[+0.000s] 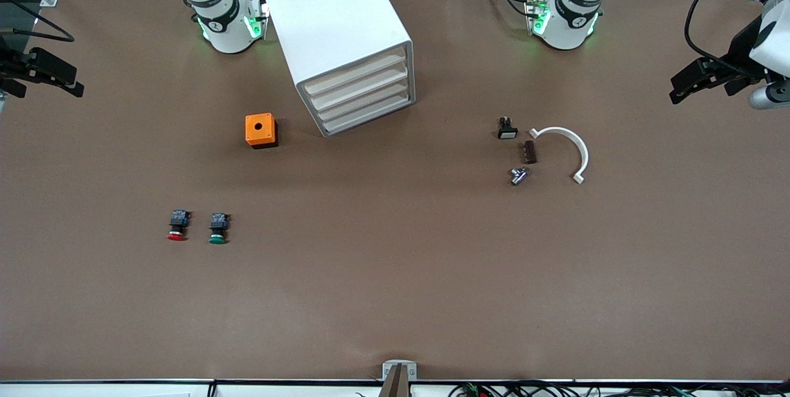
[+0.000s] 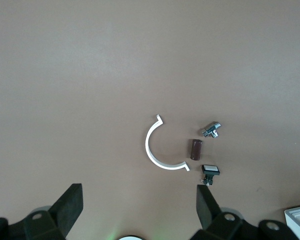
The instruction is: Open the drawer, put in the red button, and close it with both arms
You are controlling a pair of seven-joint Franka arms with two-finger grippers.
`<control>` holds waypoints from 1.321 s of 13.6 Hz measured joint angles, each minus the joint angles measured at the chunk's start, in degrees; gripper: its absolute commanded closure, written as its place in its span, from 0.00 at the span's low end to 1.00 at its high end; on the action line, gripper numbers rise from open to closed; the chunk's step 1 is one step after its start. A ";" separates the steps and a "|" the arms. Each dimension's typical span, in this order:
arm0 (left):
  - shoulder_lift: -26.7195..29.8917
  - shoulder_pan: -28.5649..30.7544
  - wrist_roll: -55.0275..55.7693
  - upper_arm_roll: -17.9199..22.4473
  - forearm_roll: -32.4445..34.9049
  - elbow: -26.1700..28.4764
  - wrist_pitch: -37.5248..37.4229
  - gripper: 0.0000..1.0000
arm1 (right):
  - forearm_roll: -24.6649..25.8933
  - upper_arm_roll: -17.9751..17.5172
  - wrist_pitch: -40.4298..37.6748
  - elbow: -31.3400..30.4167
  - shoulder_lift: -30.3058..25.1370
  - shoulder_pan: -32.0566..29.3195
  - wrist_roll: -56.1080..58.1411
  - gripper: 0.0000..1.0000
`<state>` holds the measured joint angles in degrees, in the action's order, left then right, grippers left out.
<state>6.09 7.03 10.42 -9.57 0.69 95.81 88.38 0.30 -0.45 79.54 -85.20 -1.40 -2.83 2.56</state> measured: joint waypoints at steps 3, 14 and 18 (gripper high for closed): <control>0.00 0.00 -0.14 0.00 0.00 -0.05 -0.35 0.00 | 0.00 0.00 0.00 0.00 0.00 0.00 0.00 0.00; -11.96 -1.05 1.09 -0.46 0.00 -3.44 -0.10 0.00 | 0.00 -0.26 2.77 -0.05 0.69 0.00 0.11 0.00; -22.65 -6.11 17.32 -0.65 0.00 -8.66 0.13 0.00 | 1.26 -0.28 3.71 -0.34 5.89 0.00 0.12 0.00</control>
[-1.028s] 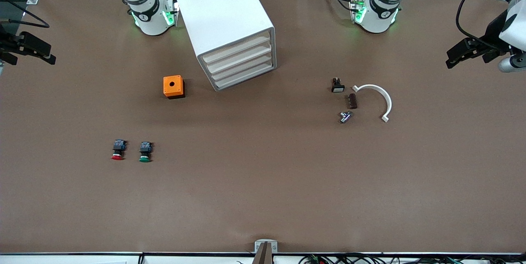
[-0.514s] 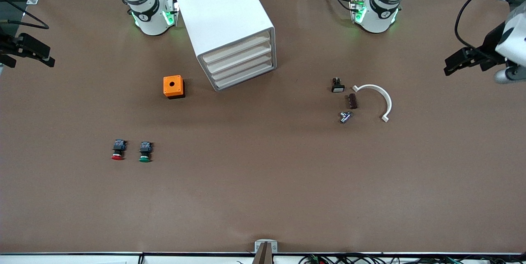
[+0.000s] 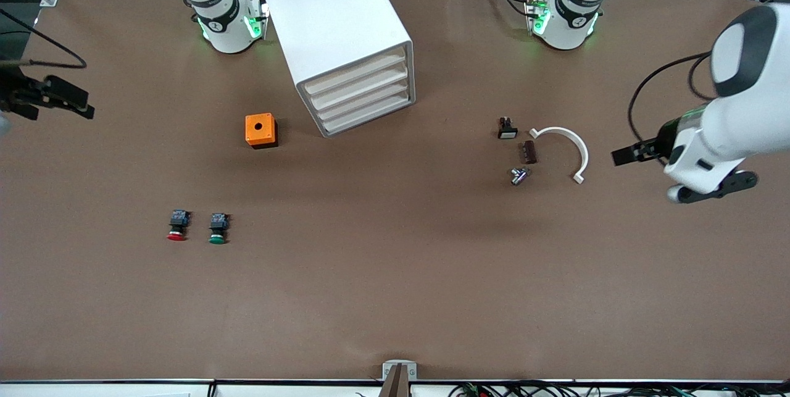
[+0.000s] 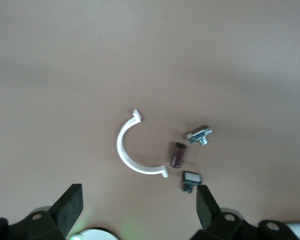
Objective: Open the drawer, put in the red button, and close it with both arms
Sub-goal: 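Reach the left gripper to the drawer handle while the right gripper reaches the red button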
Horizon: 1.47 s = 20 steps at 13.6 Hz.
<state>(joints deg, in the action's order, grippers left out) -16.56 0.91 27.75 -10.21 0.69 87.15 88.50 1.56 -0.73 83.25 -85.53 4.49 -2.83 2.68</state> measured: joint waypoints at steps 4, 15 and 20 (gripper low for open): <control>-7.68 -1.88 24.35 -0.12 -4.18 -0.68 -0.02 0.00 | 2.52 0.01 9.44 -1.29 10.03 0.00 0.02 0.00; -19.34 -7.73 67.25 -0.26 -33.40 -1.39 -0.37 0.00 | 3.00 0.45 33.33 -3.15 29.94 -1.51 0.01 0.00; -24.11 -18.73 88.29 -0.41 -38.16 -2.53 -0.18 0.00 | 2.82 0.46 46.50 -12.16 30.90 -3.24 -0.20 0.00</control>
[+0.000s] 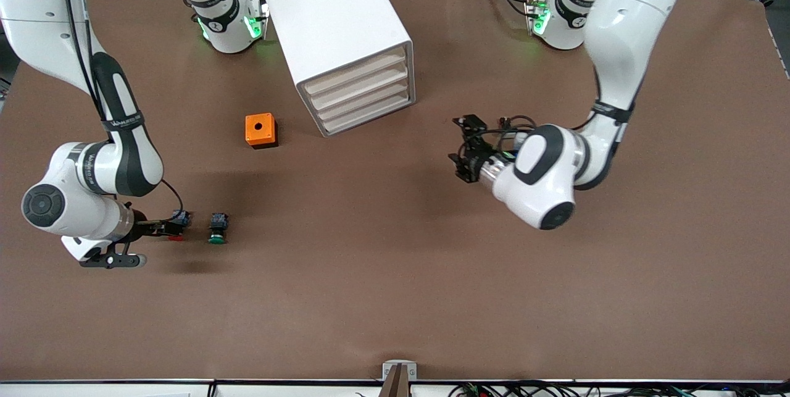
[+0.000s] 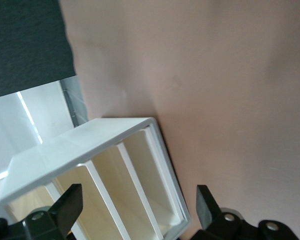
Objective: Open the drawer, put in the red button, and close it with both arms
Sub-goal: 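Reach the left gripper to the drawer handle while the right gripper reaches the red button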
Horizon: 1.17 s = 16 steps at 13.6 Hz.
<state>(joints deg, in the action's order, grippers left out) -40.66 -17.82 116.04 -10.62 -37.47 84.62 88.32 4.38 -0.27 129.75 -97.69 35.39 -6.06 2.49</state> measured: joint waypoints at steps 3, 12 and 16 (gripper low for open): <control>-2.30 -3.39 10.52 0.03 -3.93 -1.15 0.31 0.07 | -0.31 -0.06 0.89 -1.52 -0.02 -0.12 -1.47 0.00; -3.87 -9.36 19.04 0.03 -14.42 -2.07 -0.13 0.32 | -0.42 -0.48 5.72 -6.99 -0.01 -0.11 -7.80 0.00; -5.13 -10.93 19.07 0.04 -16.29 -2.09 -0.12 0.42 | -0.42 -0.55 5.83 -7.69 -0.02 -0.10 -7.96 0.29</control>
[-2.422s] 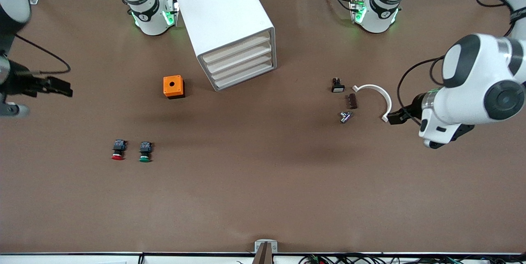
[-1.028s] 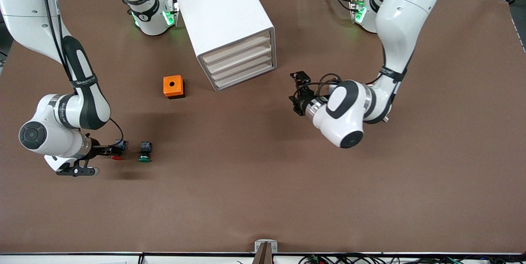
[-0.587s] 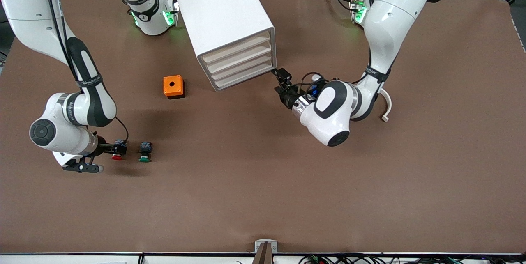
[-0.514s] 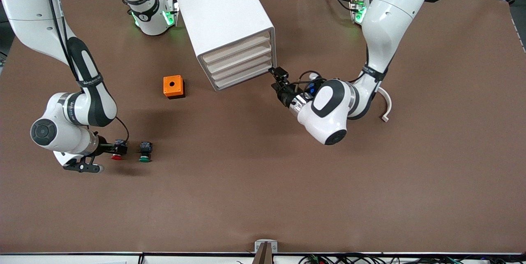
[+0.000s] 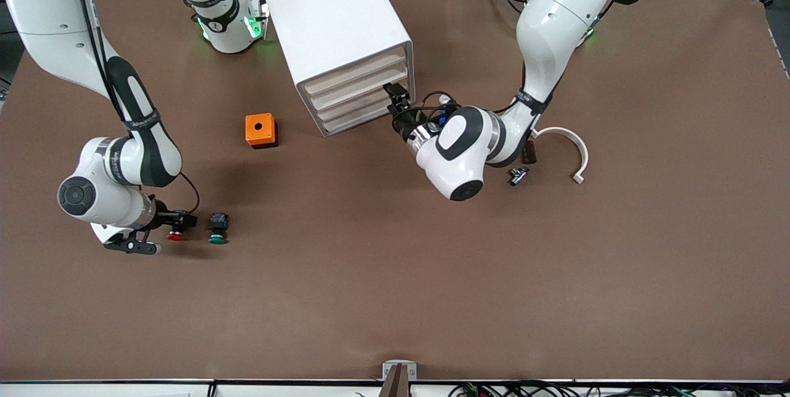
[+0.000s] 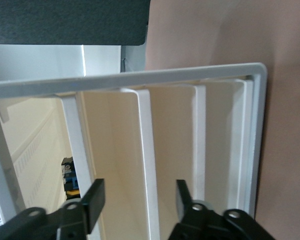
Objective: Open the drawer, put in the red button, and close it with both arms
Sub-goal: 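Reach the left gripper to the drawer handle while the right gripper reaches the red button, then pull the drawer open with the left gripper while the right gripper grasps the red button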
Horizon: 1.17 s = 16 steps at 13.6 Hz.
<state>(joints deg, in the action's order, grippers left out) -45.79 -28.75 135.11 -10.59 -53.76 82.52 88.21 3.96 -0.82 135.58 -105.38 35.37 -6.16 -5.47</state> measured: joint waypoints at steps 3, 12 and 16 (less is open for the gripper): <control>-0.56 -1.13 0.00 0.00 -1.80 -0.01 -0.01 0.42 | 0.00 -0.19 0.22 -0.18 0.00 0.17 0.00 0.54; -2.15 -4.48 0.01 0.26 -1.81 -0.02 1.58 0.65 | 0.00 -0.32 0.14 -0.14 -0.81 0.29 0.00 0.85; -2.75 -5.12 0.01 0.27 -1.81 -0.03 2.73 1.00 | 0.00 -0.73 -6.95 1.09 -6.03 0.73 -0.02 0.87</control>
<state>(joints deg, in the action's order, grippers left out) -48.54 -33.86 135.12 -10.32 -55.56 82.49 90.93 3.96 -1.55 128.63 -104.29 29.34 -5.44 -5.48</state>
